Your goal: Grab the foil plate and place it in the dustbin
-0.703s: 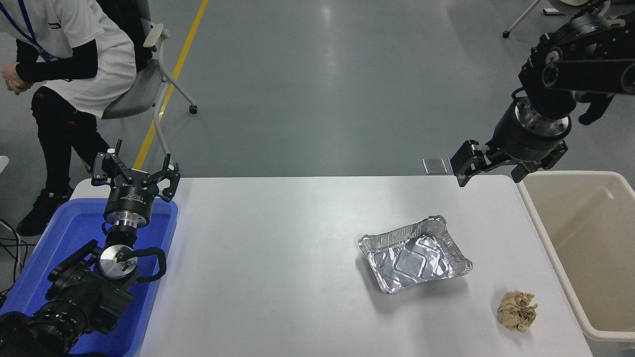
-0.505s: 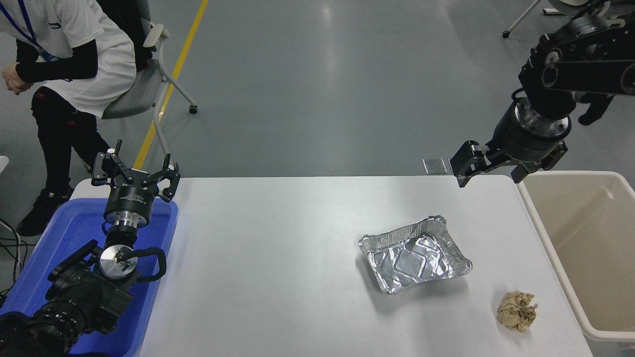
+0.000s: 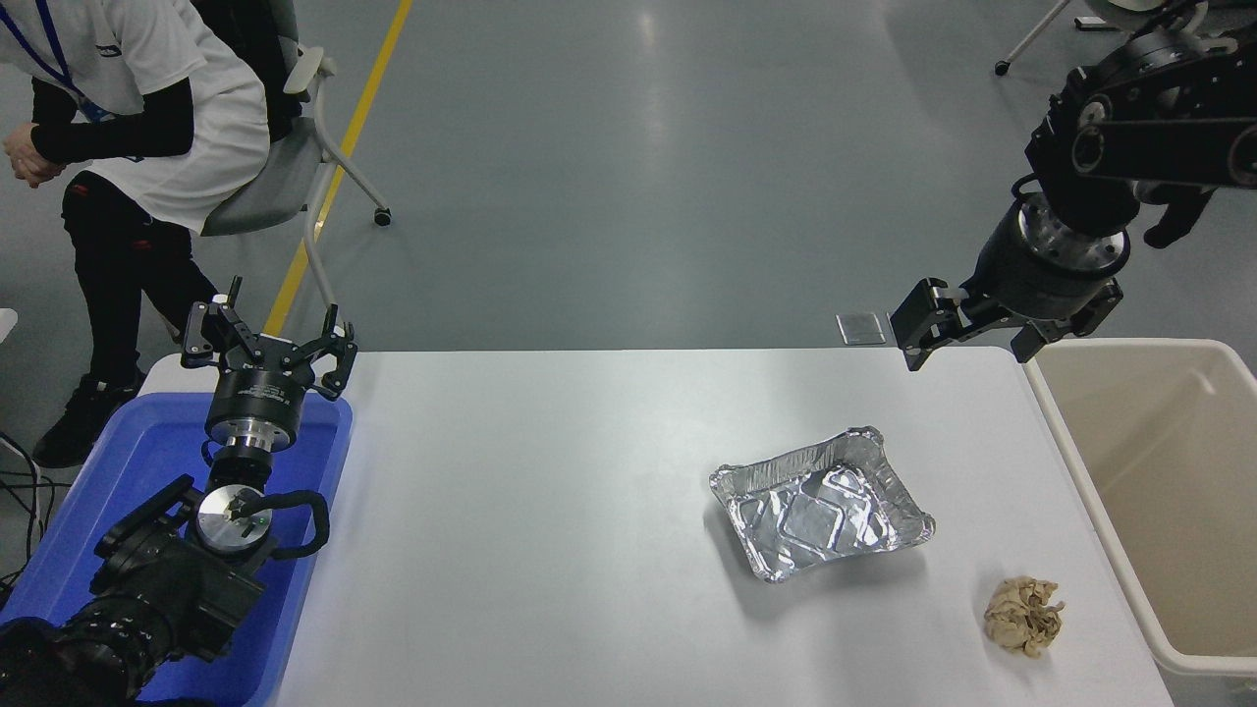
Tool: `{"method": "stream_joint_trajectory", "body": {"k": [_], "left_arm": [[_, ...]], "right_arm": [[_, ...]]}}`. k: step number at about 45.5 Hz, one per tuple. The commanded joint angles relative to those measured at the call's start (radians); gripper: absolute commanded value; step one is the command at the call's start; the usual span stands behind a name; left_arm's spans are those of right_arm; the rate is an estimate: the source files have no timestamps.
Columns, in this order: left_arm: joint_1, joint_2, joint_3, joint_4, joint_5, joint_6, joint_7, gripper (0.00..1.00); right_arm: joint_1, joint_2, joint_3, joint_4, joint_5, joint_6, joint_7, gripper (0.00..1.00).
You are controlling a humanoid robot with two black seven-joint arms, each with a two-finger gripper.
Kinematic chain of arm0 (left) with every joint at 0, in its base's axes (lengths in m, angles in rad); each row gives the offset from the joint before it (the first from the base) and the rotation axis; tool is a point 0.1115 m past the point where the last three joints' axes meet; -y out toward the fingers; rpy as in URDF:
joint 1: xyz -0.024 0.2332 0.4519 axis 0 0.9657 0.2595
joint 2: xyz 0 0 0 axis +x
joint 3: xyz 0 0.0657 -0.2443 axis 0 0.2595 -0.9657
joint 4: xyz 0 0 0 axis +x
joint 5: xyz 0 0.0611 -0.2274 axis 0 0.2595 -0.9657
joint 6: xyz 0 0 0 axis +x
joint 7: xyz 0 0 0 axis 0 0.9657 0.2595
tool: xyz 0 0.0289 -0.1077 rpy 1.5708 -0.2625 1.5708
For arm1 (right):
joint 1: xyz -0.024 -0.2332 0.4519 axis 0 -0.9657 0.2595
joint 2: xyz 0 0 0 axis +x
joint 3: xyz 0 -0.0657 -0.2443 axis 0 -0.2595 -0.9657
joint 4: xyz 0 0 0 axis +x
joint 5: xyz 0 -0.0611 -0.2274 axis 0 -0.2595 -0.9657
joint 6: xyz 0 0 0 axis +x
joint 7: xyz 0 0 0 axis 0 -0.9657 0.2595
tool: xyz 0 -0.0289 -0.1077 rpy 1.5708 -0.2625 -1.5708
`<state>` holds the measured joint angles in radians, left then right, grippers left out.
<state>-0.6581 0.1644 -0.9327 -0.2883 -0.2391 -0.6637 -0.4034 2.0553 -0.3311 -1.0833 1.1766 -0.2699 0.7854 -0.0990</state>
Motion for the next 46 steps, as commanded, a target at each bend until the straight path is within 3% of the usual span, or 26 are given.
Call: {"method": "stream_joint_trajectory", "body": {"k": [1,46], "left_arm": [[0.000,0.000,0.000,0.000,0.000,0.000,0.000,0.99],[0.000,0.000,0.000,0.000,0.001,0.000,0.000,0.99]], "right_arm": [[-0.003,0.000,0.002,0.000,0.000,0.000,0.001,1.00],[-0.070,0.007,0.005,-0.002,0.015,0.000,0.001,1.00]]}}
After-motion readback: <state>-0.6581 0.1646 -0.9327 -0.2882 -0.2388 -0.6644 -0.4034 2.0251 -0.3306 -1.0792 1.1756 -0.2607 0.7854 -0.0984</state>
